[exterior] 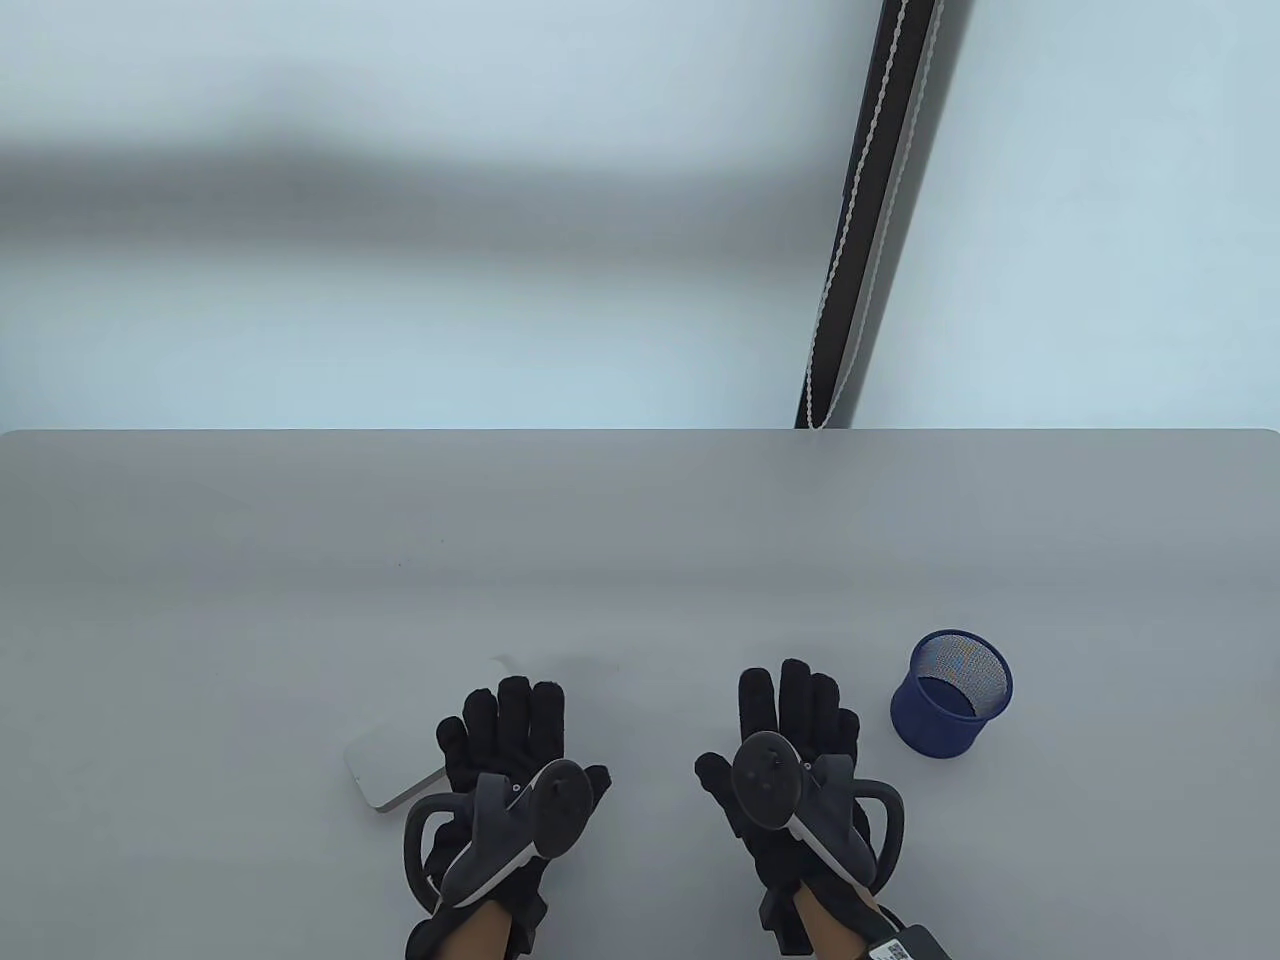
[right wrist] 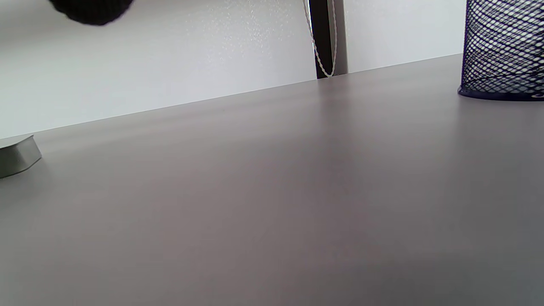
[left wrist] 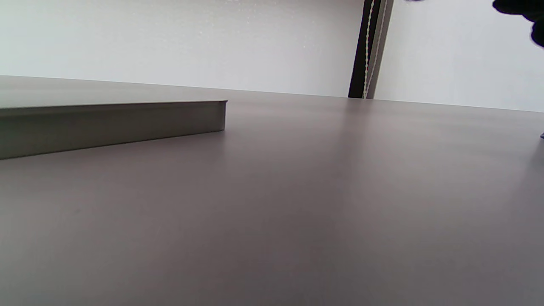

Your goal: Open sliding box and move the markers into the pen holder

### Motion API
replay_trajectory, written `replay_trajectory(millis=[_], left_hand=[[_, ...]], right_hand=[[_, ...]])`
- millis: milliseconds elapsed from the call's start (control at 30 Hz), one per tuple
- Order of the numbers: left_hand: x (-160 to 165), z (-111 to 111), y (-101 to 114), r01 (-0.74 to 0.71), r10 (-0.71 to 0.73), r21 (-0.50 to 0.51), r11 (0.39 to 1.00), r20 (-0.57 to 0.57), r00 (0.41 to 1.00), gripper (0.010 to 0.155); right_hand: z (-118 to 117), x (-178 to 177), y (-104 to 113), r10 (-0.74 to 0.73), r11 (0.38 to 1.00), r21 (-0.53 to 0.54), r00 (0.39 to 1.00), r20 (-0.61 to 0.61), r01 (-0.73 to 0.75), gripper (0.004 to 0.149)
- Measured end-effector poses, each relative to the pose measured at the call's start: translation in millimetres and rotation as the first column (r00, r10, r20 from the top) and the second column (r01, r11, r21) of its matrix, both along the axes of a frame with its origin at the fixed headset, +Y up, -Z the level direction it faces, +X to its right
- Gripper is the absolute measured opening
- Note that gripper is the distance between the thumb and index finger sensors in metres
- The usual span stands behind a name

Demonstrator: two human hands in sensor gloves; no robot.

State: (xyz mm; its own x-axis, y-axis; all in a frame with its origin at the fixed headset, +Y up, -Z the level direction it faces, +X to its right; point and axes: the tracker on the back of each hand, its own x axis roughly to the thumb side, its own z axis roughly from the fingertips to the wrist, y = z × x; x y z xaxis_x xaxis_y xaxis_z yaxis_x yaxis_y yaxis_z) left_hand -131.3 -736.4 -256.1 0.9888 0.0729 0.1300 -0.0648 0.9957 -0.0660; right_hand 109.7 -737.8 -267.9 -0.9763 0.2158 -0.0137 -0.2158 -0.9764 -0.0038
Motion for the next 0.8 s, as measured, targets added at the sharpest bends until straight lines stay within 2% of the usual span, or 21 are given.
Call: replay_trajectory(millis=[267,500,700,800], left_hand=[[-27.5,-4.4,13.2,-0.017,0.018,0.008,1.0,-0.071,0.997,0.099],[-64.4,-9.8,10.7,0.003,-0.019,-0.093,0.996,-0.171,0.985,0.114],[-88.9,-15.8,-0.7,-0.044,0.009,-0.13,0.991,-0.255,0.967,0.118],[-100.2,-17.3,-16.6,-0.064,-0.002,-0.21,0.976,-0.301,0.954,0.118]], right_hand=[[-0.1,-1.0,-0.7,-0.01,1.0,-0.018,1.0,-0.006,0.01,0.086],[0.1,-1.3,-0.9,-0.018,0.999,-0.029,1.0,-0.011,0.018,0.086],[0.4,-1.5,-1.4,-0.019,0.999,-0.035,1.0,-0.015,0.019,0.086],[0.4,-0.3,-1.0,-0.006,0.999,-0.033,1.0,0.008,0.006,0.086]])
